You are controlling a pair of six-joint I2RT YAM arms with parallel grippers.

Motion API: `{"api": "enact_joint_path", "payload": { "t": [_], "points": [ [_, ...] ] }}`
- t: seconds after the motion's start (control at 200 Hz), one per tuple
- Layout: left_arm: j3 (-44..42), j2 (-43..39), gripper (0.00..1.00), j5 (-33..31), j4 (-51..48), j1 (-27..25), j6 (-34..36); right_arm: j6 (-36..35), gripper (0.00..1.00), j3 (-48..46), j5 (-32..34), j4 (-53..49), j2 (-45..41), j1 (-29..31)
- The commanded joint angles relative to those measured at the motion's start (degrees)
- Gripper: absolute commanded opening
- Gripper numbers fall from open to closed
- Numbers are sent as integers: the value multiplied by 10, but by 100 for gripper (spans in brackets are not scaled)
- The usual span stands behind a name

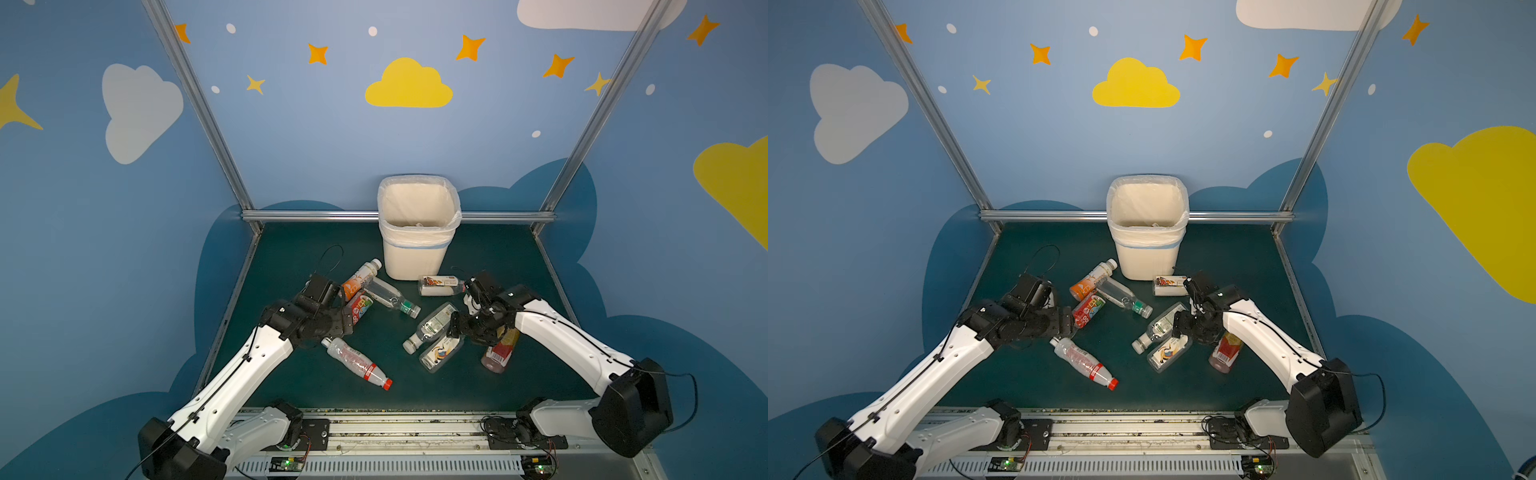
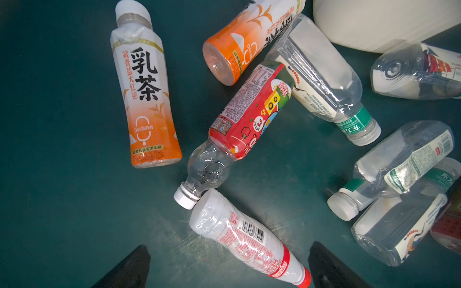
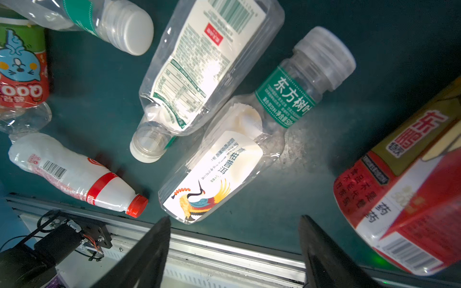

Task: Throw the plastic bottles in the bin
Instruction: 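Move the right gripper back over the clear water bottles near the pile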

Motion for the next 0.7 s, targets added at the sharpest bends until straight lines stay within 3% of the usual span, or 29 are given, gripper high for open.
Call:
{"api": "enact_joint_path", "payload": {
  "t": [0.0,0.446,0.591,0.696],
  "points": [
    [-1,12,100,-5,-14,8,10,5,81,-4,-8,7,-13,-1],
    [-32,36,99,59,8,18,23,-4,81,-3,-15,12,-7,8],
    [-33,41,99,75,0,18,-7,-5,80,0,-16,15,-2,13],
    [-29,35,99,45,-5,18,-30,-5,80,0,-17,19,1,16]
  ]
}}
